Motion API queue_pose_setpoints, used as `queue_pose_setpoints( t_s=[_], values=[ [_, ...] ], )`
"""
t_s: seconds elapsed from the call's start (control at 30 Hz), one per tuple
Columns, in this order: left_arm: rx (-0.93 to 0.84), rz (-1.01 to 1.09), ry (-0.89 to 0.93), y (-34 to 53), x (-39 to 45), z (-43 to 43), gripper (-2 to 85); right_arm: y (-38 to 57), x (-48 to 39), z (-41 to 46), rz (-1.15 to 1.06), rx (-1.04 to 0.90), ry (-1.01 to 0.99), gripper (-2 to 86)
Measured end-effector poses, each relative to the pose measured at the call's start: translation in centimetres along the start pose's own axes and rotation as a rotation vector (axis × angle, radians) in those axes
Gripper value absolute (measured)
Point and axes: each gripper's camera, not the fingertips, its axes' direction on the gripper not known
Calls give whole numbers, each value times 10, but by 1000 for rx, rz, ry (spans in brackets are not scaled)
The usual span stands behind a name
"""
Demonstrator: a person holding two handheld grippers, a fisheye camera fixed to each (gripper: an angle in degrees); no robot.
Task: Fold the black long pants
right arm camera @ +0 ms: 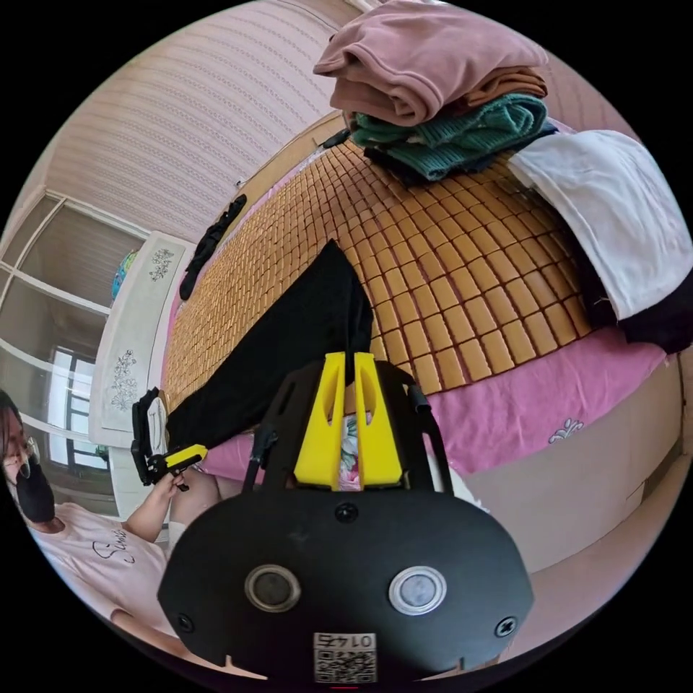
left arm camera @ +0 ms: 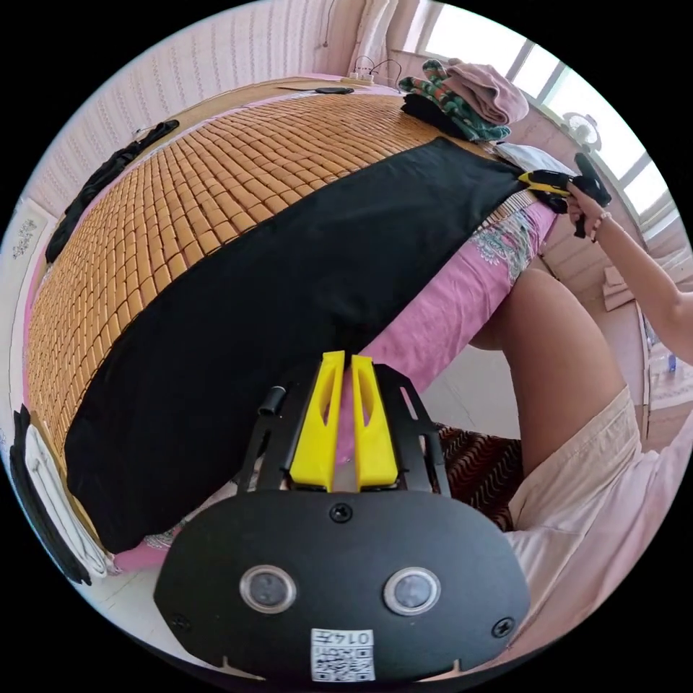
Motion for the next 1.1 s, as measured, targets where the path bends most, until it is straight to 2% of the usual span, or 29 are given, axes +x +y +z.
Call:
queue_pose_setpoints(
  t_s=[0.07,0.17,0.33,0.4,0.5,0.6,0.7,0.77,0.87,1.0,1.1],
  values=[
    [4,-22,62,7,-5,2,-3,-13,2,20,-23,-77,50,17],
    [3,6,64,14,-4,2,-6,-19,6,48,2,-121,64,25],
    [27,-6,26,35,-10,-17,-10,-5,-2,52,77,41,151,24],
    [62,-49,8,51,-22,-30,-10,2,-6,55,101,98,208,16],
    [128,-169,-36,83,-54,-51,-10,4,-25,70,71,145,167,4],
    [163,-326,-139,115,-89,-64,-10,-5,-87,116,-103,73,119,0],
    [203,-467,-265,146,-117,-79,-10,-7,-194,187,-431,-66,140,-2],
    [229,-545,-356,170,-135,-90,-10,9,-289,252,-753,-213,78,-3],
    [264,-551,-358,198,-157,-99,-9,31,-389,326,-988,-384,-8,-3],
    [254,-589,-311,218,-183,-88,-9,50,-475,404,-1147,-477,54,-3],
    [195,-630,-326,228,-197,-58,-10,56,-517,462,-1178,-493,218,-3]
  ],
)
